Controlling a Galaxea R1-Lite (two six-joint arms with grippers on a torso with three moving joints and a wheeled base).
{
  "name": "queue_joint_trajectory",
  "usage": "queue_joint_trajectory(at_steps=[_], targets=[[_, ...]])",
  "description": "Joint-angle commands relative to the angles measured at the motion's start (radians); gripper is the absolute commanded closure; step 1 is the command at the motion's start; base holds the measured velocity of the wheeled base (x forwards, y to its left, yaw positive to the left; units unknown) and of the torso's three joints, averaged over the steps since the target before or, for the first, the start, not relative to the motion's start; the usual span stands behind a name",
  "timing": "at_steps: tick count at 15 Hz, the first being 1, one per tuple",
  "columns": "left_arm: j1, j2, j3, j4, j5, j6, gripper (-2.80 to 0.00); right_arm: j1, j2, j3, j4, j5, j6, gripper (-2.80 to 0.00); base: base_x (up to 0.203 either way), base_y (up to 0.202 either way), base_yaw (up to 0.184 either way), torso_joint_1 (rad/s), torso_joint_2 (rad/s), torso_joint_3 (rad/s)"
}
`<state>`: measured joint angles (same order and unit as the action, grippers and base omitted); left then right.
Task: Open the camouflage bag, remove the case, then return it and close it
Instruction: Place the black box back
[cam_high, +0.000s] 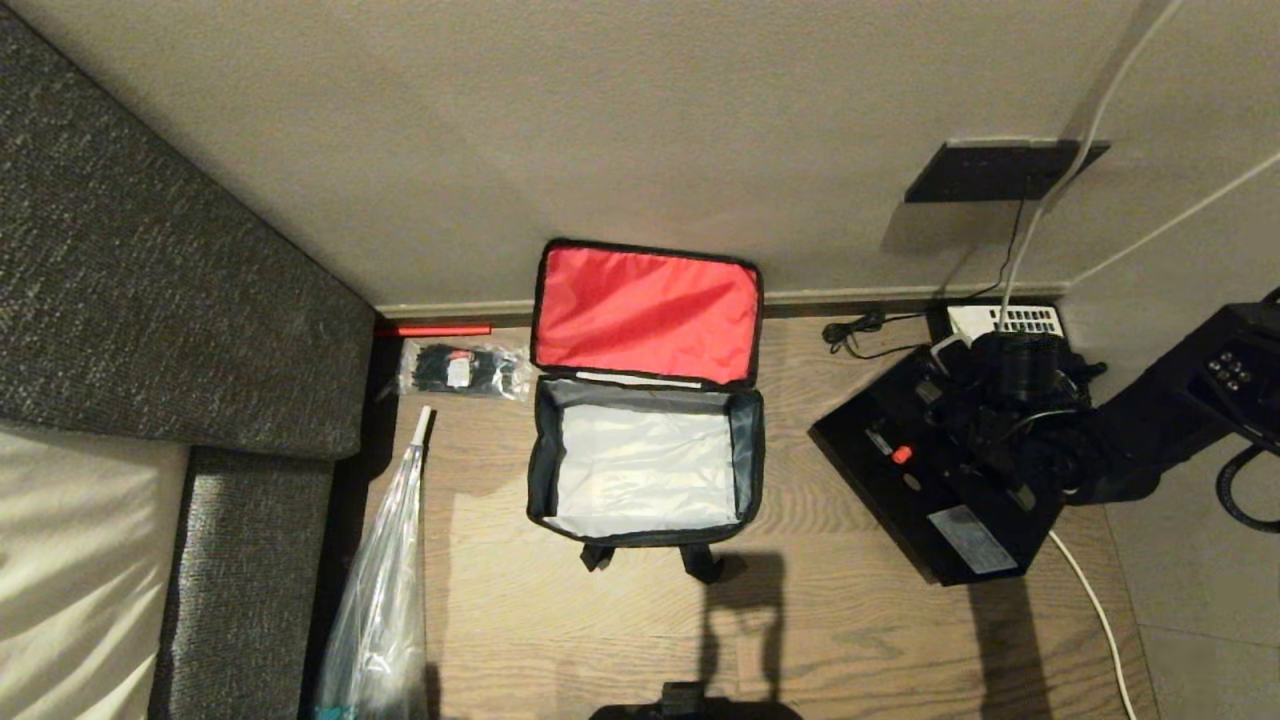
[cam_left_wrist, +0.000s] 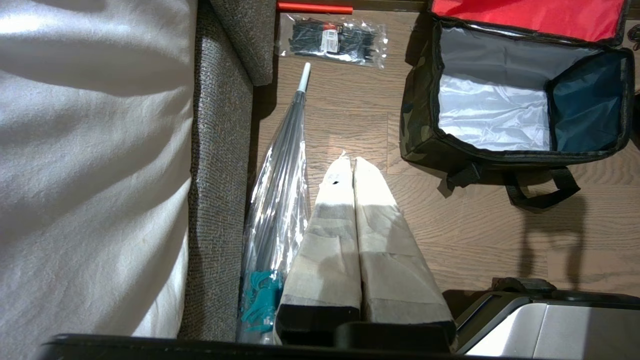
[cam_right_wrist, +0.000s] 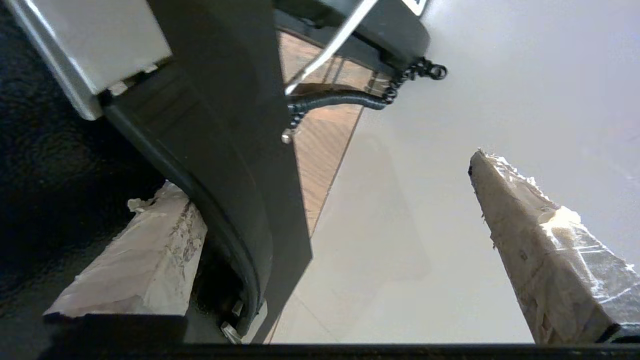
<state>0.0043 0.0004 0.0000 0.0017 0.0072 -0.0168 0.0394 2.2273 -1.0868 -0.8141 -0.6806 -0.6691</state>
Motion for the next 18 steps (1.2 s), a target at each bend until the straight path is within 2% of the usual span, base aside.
queue_joint_trajectory(at_steps=[1,11,18], targets=[[0.0,-0.002,0.003,0.0,0.0,0.0,0.0,-0.016,-0.015,-0.003,0.011,-0.001,-0.013,-2.8,0.0,0.0,0.0,0.0,0.0,0.0],[0.0,-0.002,0.003,0.0,0.0,0.0,0.0,-0.067,-0.009,0.027,0.065,0.003,-0.067,-2.8,0.0,0.0,0.0,0.0,0.0,0.0],[0.0,-0.002,0.003,0.0,0.0,0.0,0.0,-0.067,0.055,-0.057,0.03,0.003,-0.076,-2.8,0.0,0.0,0.0,0.0,0.0,0.0]])
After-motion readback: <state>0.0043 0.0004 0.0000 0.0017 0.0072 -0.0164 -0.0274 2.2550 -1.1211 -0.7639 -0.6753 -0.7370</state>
